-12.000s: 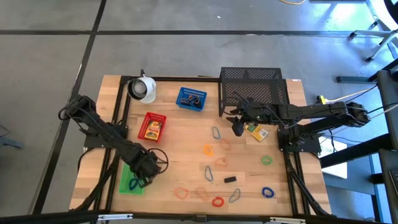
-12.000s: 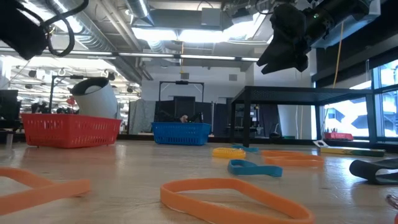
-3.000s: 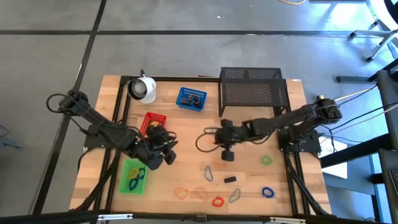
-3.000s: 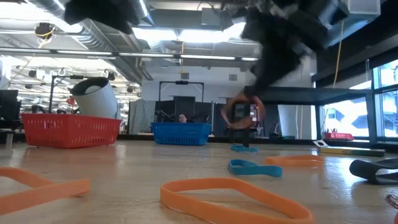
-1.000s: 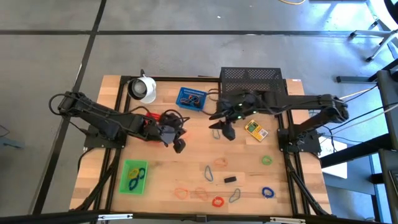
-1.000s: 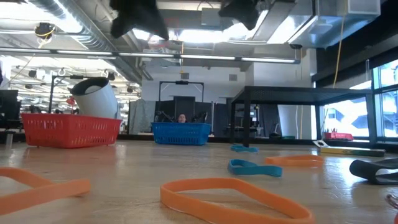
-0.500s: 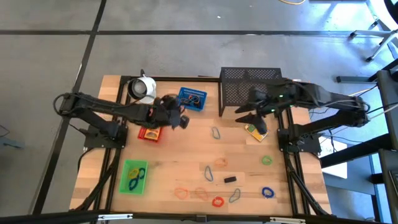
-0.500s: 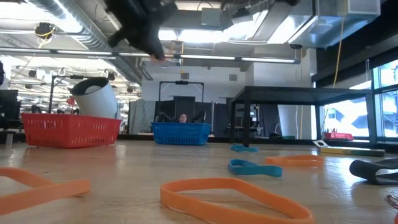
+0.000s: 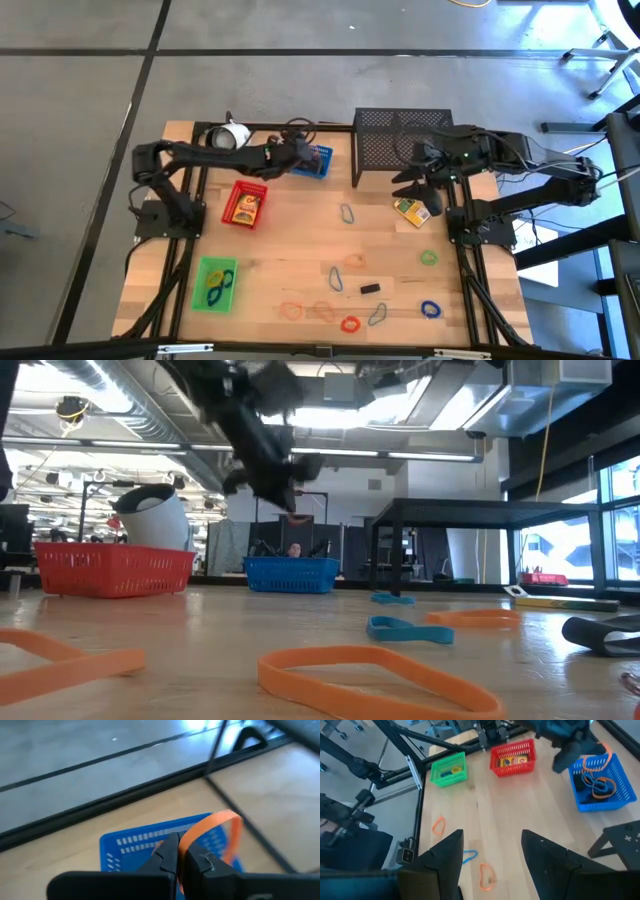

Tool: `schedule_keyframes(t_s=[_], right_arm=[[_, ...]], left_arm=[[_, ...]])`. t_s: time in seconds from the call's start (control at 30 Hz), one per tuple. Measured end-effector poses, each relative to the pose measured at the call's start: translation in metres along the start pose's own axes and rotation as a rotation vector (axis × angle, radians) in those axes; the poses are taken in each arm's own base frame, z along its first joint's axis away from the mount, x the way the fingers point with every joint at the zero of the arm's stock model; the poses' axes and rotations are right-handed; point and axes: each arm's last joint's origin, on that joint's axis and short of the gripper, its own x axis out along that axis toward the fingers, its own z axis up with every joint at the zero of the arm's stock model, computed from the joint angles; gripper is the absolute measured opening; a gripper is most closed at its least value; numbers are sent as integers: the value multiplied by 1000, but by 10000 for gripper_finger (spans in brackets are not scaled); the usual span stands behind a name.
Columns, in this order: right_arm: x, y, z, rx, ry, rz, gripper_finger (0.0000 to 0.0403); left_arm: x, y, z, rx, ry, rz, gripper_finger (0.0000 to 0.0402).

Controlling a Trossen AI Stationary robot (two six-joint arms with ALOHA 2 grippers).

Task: Pick & Place Office Desk Supplies
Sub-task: Put the orange rubber band into the blue bin, then put the green spring keychain into the green bin

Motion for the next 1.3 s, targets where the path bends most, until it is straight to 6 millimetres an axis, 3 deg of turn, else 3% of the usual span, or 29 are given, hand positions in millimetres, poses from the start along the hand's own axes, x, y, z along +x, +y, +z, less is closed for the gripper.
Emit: schedule_keyframes(t_s=[0.17, 0.3, 0.5, 0.67, 0.8, 1.03, 1.17, 1.3], right_arm=[[2, -1, 0, 1, -4, -38, 204], [2, -3, 1, 0, -20, -84, 204], [2, -4, -1, 2, -10, -107, 204], [2, -6, -6, 23, 39, -132, 204], [0, -11, -14, 86, 103, -254, 204], [-1, -22, -38, 271, 233, -489, 204], [18, -26, -62, 351, 328, -509, 204], [43, -29, -100, 478, 502, -498, 204]], left_arm=[[30, 8, -13, -28, 62, 62, 3], [42, 9, -20, -57, 111, 53, 4], [43, 9, -21, -17, 116, 51, 18], [43, 8, -22, 21, 131, 28, 58], [43, 7, -23, 31, 153, 0, 97], [27, 10, -7, 26, 119, -46, 144], [7, 13, 10, -10, 81, -106, 153], [-15, 14, 25, -42, 72, -232, 155]])
